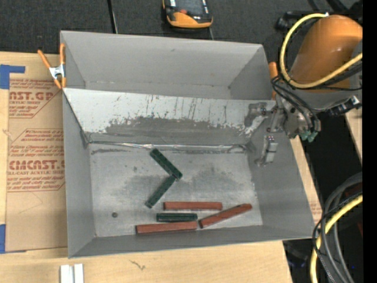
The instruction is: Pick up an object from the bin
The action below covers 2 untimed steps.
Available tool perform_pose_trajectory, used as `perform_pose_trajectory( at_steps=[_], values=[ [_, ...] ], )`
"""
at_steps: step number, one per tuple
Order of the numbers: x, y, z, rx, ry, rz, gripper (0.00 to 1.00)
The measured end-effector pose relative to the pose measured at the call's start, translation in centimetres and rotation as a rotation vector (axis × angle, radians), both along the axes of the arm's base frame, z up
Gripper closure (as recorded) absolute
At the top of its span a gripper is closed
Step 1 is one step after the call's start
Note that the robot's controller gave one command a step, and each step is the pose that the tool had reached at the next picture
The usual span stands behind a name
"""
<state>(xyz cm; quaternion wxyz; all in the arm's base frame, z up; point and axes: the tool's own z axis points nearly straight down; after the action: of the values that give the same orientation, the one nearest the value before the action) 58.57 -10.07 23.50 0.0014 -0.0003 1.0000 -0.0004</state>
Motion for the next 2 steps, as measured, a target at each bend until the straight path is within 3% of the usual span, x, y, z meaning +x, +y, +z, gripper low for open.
perform_pose_trajectory(
  at_steps=[1, 2],
  values=[
    [0.3, 2.8, -7.3, 0.000, -0.004, 0.047, 0.00],
    [-2.6, 4.9, -8.9, 0.001, 0.002, 0.457, 0.00]
  ],
)
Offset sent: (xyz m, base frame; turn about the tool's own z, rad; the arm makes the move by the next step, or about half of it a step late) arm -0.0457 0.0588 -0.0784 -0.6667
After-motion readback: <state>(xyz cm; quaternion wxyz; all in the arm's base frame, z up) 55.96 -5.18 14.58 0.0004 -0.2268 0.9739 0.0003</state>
